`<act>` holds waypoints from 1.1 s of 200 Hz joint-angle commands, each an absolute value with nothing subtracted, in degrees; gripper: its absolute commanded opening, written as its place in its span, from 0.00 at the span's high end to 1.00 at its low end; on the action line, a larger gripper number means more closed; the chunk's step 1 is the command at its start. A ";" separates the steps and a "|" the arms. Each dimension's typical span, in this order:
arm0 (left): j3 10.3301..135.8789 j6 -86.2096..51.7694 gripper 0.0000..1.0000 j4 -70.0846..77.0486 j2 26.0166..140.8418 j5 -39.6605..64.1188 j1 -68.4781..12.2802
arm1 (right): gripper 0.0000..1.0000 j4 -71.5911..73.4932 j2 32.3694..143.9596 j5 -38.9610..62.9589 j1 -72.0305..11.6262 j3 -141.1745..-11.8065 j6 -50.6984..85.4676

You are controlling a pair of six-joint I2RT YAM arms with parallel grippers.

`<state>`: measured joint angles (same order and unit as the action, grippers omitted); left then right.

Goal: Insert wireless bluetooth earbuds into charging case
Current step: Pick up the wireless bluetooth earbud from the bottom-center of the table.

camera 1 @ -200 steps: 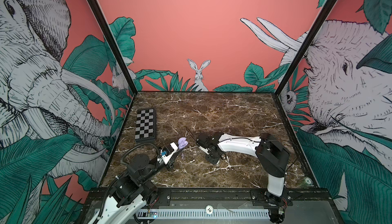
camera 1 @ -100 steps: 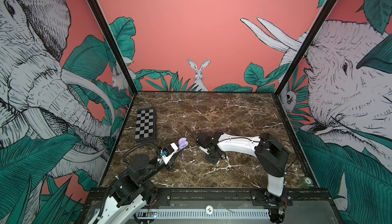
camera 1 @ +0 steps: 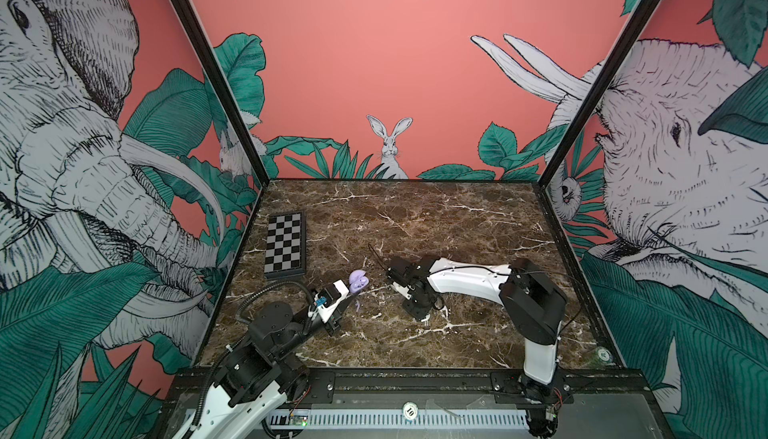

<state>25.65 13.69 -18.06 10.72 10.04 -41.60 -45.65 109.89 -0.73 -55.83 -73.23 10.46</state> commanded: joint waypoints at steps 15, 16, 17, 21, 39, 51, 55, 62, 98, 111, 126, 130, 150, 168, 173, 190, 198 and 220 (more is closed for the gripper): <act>24.96 14.84 1.00 -18.28 10.45 10.20 -41.73 | 0.75 -44.24 112.03 -0.75 -54.80 -74.79 15.64; 24.96 14.85 1.00 -18.33 10.46 10.20 -41.74 | 0.75 -44.27 112.09 -0.77 -54.78 -74.79 15.64; 24.96 14.85 1.00 -18.30 10.46 10.24 -41.74 | 0.75 -44.28 112.12 -0.83 -54.77 -74.79 15.69; 24.96 14.84 1.00 -18.28 10.54 10.28 -41.75 | 0.74 -44.36 112.22 -0.95 -54.55 -75.65 15.76; 24.96 14.85 1.00 -18.34 10.63 10.37 -41.75 | 0.67 -44.06 111.67 -0.88 -54.09 -75.60 14.71; 24.92 14.85 1.00 -18.27 10.49 10.39 -41.75 | 0.63 -43.38 110.03 -0.73 -53.81 -73.71 13.72; 24.82 14.93 1.00 -18.22 10.55 10.37 -41.75 | 0.60 -43.12 109.34 -0.23 -53.79 -73.13 13.23; 24.78 14.94 1.00 -18.11 10.63 10.45 -41.73 | 0.57 -42.95 108.34 0.23 -53.77 -72.51 12.24; 24.79 15.12 1.00 -17.99 10.72 10.56 -41.75 | 0.55 -41.94 104.42 1.36 -53.75 -70.28 10.19; 24.87 15.06 1.00 -18.15 10.64 10.55 -41.70 | 0.55 -41.79 103.81 2.68 -53.78 -69.45 9.41; 24.85 15.05 1.00 -18.13 10.55 10.47 -41.75 | 0.55 -42.42 104.75 4.85 -53.79 -69.41 8.13; 24.83 15.12 1.00 -18.12 10.47 10.49 -41.73 | 0.55 -42.84 105.25 4.46 -53.77 -69.62 8.14; 24.81 15.12 1.00 -18.14 10.55 10.57 -41.75 | 0.55 -43.01 106.30 3.97 -53.75 -68.93 8.27; 24.83 15.13 1.00 -18.11 10.54 10.64 -41.74 | 0.56 -42.53 106.26 2.82 -53.76 -68.25 8.35; 24.78 15.12 1.00 -18.11 10.51 10.64 -41.75 | 0.57 -42.41 106.34 1.77 -53.74 -68.26 8.40; 24.78 15.17 1.00 -18.11 10.55 10.71 -41.75 | 0.58 -42.10 106.82 0.13 -53.70 -68.29 8.60; 24.77 15.12 1.00 -18.11 10.58 10.77 -41.75 | 0.58 -42.01 107.33 0.09 -53.70 -68.54 8.63; 24.72 15.20 1.00 -18.15 10.55 10.72 -41.75 | 0.60 -42.01 108.84 0.18 -53.64 -68.82 8.68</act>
